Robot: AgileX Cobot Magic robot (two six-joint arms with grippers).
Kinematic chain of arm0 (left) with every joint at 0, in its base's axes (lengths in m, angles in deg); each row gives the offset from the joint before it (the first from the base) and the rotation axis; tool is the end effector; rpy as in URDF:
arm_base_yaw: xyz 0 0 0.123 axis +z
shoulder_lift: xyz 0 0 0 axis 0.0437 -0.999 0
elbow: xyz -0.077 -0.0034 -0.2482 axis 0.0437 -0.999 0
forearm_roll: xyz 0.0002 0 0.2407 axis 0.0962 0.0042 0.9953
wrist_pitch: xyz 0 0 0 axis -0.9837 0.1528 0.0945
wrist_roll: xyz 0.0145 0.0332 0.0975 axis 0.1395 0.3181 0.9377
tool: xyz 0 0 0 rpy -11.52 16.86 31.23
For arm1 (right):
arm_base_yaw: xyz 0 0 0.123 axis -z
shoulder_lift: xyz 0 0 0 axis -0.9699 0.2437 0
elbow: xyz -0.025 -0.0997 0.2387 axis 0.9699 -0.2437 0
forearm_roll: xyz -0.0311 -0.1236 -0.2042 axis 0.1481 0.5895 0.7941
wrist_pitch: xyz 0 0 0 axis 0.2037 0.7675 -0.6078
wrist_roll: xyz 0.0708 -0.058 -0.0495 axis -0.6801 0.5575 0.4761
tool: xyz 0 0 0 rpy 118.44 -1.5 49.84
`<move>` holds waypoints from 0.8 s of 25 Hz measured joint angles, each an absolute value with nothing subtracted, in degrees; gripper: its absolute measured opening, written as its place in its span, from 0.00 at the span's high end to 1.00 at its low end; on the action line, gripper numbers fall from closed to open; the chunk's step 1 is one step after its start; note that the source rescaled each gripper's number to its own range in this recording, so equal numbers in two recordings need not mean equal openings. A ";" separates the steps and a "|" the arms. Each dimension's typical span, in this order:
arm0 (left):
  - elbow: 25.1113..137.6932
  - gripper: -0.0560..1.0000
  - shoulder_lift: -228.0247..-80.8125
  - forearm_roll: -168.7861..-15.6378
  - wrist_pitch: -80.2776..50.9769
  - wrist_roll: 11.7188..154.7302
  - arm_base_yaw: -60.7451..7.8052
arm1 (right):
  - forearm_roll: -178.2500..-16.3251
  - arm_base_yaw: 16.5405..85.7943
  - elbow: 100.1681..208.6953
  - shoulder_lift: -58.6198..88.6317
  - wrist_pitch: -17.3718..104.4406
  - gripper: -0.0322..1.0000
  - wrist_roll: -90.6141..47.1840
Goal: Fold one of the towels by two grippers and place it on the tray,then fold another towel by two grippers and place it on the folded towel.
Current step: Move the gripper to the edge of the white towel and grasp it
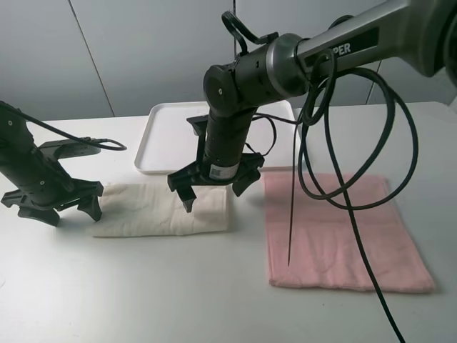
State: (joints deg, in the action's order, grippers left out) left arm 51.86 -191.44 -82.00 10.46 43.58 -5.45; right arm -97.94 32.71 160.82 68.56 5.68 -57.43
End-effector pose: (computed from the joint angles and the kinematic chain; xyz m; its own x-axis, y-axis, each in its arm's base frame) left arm 0.2908 -0.0179 0.0642 -0.9905 -0.0962 -0.0983 -0.0924 0.9948 -0.0426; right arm 0.2899 0.2876 0.0842 -0.9055 -0.4126 -0.0995 -0.4235 0.8939 0.1473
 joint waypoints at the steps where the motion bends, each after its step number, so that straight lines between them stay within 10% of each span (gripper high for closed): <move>1: 51.86 0.00 -191.44 -82.00 10.46 43.58 -5.45 | -97.76 32.71 161.20 68.99 5.55 0.00 -57.43; 15: 51.86 0.00 -191.53 -81.66 10.46 43.48 -5.45 | -96.01 32.71 162.28 72.50 4.26 0.00 -58.49; 20: 51.86 0.00 -191.53 -81.66 10.46 43.48 -5.45 | -95.90 32.71 162.51 72.83 4.38 0.22 -58.63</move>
